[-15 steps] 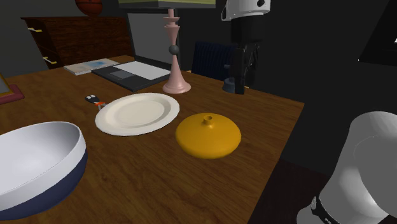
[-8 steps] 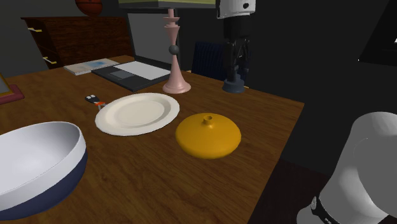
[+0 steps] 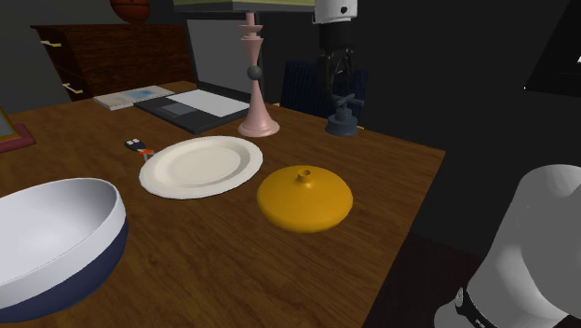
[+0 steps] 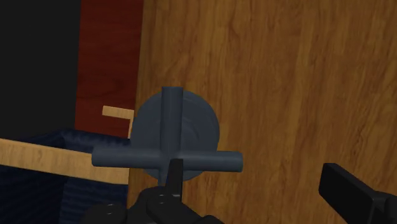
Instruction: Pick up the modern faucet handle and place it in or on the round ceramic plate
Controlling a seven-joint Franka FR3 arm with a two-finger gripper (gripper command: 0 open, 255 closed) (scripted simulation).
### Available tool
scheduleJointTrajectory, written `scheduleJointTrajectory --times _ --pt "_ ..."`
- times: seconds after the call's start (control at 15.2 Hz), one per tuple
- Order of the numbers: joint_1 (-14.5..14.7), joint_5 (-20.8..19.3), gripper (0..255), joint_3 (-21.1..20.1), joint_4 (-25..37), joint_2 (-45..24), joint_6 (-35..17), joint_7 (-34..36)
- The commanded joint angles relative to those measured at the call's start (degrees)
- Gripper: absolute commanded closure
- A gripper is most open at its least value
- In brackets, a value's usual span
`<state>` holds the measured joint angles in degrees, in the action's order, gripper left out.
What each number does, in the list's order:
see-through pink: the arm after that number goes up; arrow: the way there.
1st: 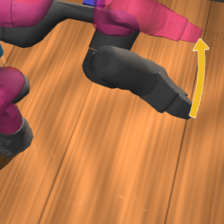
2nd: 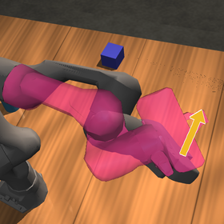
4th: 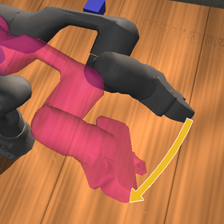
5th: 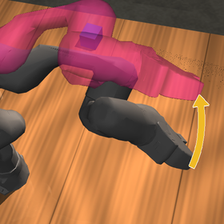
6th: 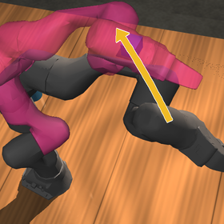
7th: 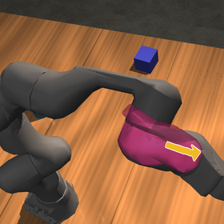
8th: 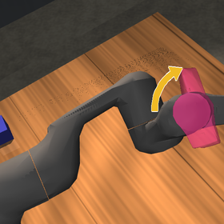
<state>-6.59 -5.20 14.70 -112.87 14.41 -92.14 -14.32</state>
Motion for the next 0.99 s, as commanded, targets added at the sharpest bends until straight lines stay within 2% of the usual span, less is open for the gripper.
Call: scheduleJointTrajectory --times 0.0,0.2,0.66,0.92 --pt "-0.6 -0.1 0 1.2 3.6 -3.4 -0.3 -1.6" --pt "-1.6 0.1 0 3.0 9.5 -8.8 -0.4 -4.2" --pt "-1.8 -0.2 0 3.2 3.2 -8.0 -5.9 -3.9" --pt "-1.8 -0.2 0 3.2 2.8 -8.0 -6.3 -3.9"
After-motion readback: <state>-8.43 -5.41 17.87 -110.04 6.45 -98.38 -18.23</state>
